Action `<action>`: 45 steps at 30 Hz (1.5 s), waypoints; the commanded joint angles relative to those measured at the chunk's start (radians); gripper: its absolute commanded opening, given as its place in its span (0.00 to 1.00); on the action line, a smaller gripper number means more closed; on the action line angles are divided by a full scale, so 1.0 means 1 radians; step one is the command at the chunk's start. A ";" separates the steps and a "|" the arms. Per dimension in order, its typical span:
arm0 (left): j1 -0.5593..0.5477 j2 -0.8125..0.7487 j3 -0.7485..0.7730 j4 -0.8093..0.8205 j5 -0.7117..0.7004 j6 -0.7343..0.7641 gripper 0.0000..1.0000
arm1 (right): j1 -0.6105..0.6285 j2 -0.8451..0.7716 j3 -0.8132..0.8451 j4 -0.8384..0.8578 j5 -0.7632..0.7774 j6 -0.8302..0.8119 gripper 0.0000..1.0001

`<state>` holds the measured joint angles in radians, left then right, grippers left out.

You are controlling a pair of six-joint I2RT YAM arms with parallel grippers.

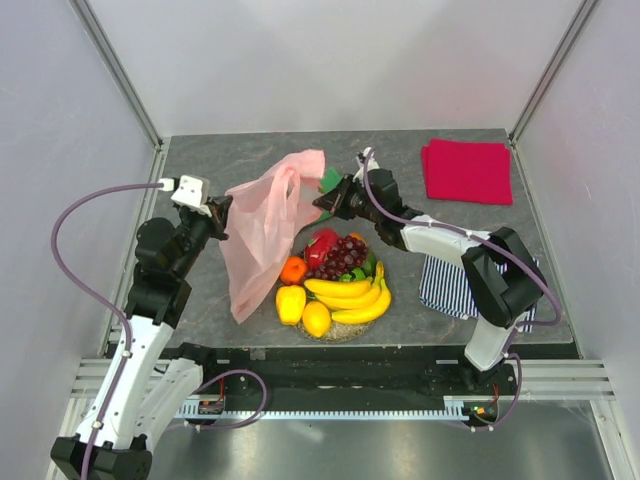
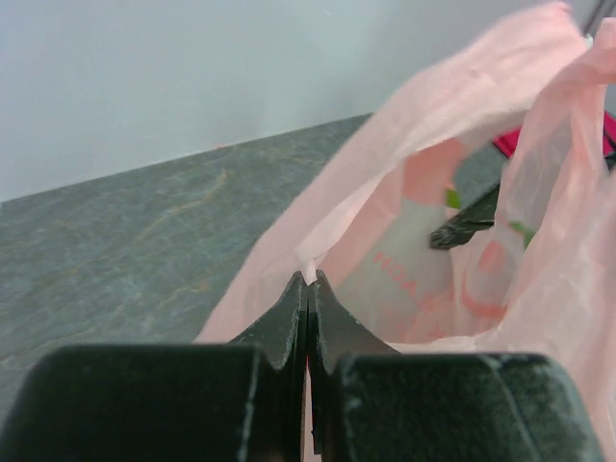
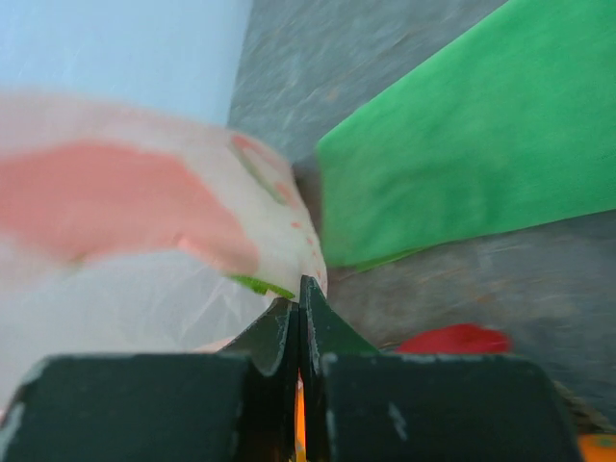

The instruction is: Place the fruits into the plastic bag

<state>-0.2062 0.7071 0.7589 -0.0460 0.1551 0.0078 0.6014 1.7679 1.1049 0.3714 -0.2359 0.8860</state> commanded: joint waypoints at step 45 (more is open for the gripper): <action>0.034 0.078 0.033 -0.025 0.113 0.001 0.02 | 0.270 -0.509 -0.111 -0.795 0.486 -0.374 0.56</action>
<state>-0.1780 0.7948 0.7601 -0.0757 0.2455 0.0113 0.8623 1.2247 0.9493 -0.4240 0.2104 0.5053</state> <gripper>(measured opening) 0.022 0.560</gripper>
